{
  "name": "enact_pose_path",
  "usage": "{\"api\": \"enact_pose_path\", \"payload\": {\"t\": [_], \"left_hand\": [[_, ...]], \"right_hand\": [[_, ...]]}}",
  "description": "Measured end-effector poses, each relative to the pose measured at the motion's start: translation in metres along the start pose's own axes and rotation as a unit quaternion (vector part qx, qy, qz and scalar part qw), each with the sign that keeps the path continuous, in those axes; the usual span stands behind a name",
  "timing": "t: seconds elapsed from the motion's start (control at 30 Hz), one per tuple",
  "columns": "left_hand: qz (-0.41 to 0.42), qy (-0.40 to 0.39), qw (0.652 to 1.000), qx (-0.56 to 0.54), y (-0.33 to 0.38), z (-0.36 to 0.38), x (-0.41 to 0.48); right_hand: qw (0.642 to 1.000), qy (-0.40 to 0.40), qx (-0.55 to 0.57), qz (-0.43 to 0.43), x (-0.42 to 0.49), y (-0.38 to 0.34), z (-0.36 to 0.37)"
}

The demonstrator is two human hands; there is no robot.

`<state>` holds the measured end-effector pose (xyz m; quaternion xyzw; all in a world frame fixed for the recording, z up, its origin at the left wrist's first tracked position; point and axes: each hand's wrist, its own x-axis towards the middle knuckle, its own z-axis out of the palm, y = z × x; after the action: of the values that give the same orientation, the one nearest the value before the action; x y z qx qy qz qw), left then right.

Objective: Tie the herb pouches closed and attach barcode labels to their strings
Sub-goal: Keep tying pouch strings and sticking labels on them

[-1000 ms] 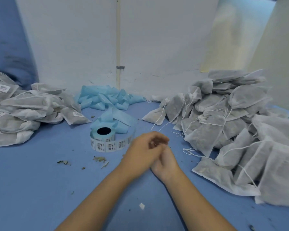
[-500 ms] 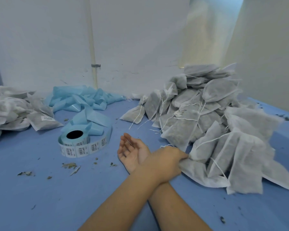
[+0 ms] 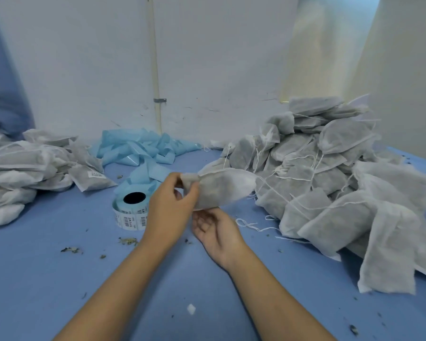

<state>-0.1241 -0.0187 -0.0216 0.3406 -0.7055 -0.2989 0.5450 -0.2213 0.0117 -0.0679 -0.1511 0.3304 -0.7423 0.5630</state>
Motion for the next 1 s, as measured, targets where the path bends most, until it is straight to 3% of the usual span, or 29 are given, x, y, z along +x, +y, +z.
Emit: {"api": "enact_pose_path", "payload": {"t": [0.1, 0.17, 0.27, 0.37, 0.43, 0.47, 0.53, 0.6, 0.67, 0.8, 0.9, 1.0], "left_hand": [[-0.052, 0.059, 0.997, -0.002, -0.013, -0.019, -0.003], [-0.094, 0.104, 0.990, -0.016, -0.020, -0.025, -0.004], [-0.149, 0.124, 0.981, -0.011, -0.025, -0.027, -0.004], [-0.180, 0.104, 0.978, -0.012, -0.022, -0.022, -0.005], [-0.214, 0.082, 0.971, -0.070, -0.019, -0.018, -0.006], [-0.234, 0.068, 0.960, -0.134, -0.015, -0.016, -0.007], [-0.262, 0.043, 0.930, -0.253, -0.011, -0.012, -0.009], [-0.257, 0.009, 0.931, -0.258, -0.011, -0.009, -0.015], [-0.260, -0.044, 0.934, -0.242, -0.015, -0.006, -0.023], [-0.294, -0.132, 0.914, -0.246, -0.023, -0.006, -0.028], [-0.298, -0.119, 0.913, -0.254, -0.028, -0.007, -0.028], [-0.294, -0.100, 0.926, -0.216, -0.031, -0.006, -0.029]], "right_hand": [[0.994, 0.039, -0.084, -0.062, -0.004, 0.006, 0.008], [0.967, 0.091, -0.194, -0.136, -0.007, 0.011, 0.010], [0.869, 0.161, -0.389, -0.259, -0.012, 0.015, 0.007], [0.737, 0.132, -0.552, -0.367, -0.016, 0.016, 0.005], [0.693, 0.108, -0.592, -0.397, -0.016, 0.016, 0.005], [0.697, 0.095, -0.584, -0.405, -0.015, 0.016, 0.004], [0.766, 0.081, -0.514, -0.378, -0.015, 0.015, 0.005], [0.865, 0.085, -0.391, -0.303, -0.014, 0.010, 0.006], [0.919, 0.103, -0.300, -0.236, -0.013, 0.006, 0.004], [0.945, 0.112, -0.251, -0.178, -0.012, -0.001, 0.001], [0.964, 0.114, -0.194, -0.144, -0.012, -0.007, 0.002], [0.992, 0.092, -0.043, -0.077, -0.011, -0.010, 0.004]]}}
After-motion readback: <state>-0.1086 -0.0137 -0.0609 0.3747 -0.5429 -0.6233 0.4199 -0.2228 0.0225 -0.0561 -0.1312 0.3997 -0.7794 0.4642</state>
